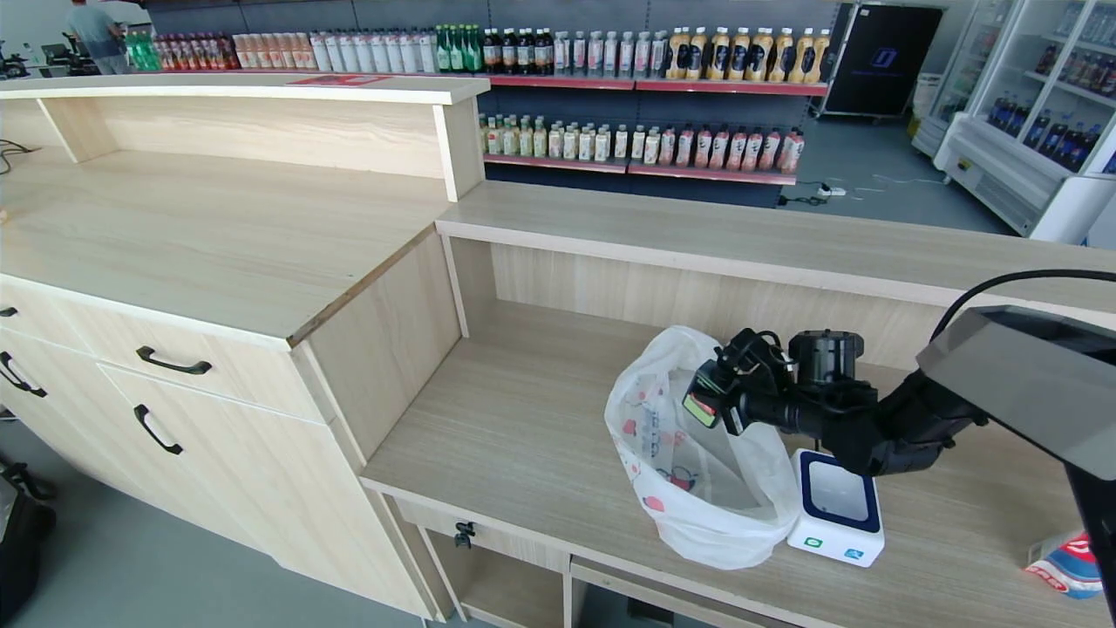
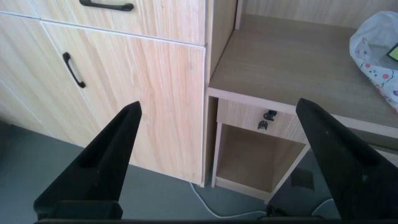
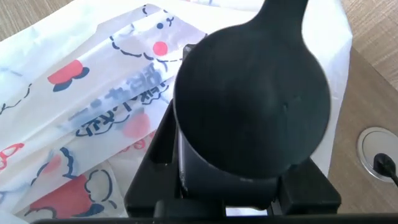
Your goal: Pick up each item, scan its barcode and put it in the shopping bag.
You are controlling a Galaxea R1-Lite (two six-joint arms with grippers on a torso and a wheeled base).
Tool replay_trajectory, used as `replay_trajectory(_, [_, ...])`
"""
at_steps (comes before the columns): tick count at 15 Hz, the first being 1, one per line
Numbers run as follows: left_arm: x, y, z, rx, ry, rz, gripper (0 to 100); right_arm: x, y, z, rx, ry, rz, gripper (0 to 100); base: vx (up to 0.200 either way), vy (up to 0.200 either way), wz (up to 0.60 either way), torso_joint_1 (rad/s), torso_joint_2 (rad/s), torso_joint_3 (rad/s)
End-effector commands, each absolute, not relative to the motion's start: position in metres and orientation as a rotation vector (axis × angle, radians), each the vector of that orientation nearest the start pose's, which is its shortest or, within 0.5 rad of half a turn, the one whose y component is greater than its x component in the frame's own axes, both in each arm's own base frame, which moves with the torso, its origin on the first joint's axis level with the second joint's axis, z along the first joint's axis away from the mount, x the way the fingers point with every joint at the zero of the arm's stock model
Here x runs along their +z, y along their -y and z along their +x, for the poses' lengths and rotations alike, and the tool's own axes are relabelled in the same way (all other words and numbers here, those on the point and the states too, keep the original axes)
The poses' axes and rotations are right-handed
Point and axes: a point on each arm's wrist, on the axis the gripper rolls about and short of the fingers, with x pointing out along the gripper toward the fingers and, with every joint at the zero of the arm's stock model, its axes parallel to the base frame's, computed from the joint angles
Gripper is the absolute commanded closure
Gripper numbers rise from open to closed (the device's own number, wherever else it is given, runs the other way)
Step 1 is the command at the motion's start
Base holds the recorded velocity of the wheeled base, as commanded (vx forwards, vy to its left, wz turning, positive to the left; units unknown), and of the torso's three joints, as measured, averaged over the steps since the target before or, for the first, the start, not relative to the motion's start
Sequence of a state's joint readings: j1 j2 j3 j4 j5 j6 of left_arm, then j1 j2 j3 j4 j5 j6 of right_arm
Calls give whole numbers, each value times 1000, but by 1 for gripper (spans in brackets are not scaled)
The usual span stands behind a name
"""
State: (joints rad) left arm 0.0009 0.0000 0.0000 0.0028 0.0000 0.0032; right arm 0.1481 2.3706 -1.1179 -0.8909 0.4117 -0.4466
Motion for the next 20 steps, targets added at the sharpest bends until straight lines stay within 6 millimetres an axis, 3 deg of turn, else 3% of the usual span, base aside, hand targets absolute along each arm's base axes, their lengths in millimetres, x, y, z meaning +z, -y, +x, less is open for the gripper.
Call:
replay_trajectory(1, [75, 0, -23, 2, -5, 3, 0, 20, -77, 432, 635, -240, -380, 100, 0, 0, 0, 0, 0, 0])
replay_trajectory(7, [75, 0, -23, 2, -5, 3, 0, 3, -80, 433, 645, -272, -374, 100, 0, 0, 0, 0, 0, 0])
replay_trajectory(14, [75, 0, -23, 2, -5, 3, 0, 1, -77, 438, 619, -292, -310, 100, 0, 0, 0, 0, 0, 0])
replay_trajectory(15, [75, 0, -23, 2, -5, 3, 0, -2, -77, 439, 619, -295, -310, 0, 0, 0, 0, 0, 0, 0])
replay_trajectory(18, [75, 0, -23, 2, -5, 3, 0, 2, -76, 439, 616, -285, -305, 0, 0, 0, 0, 0, 0, 0])
replay_trajectory(20, [75, 0, -23, 2, -5, 3, 0, 22, -77, 438, 609, -251, -285, 0, 0, 0, 0, 0, 0, 0])
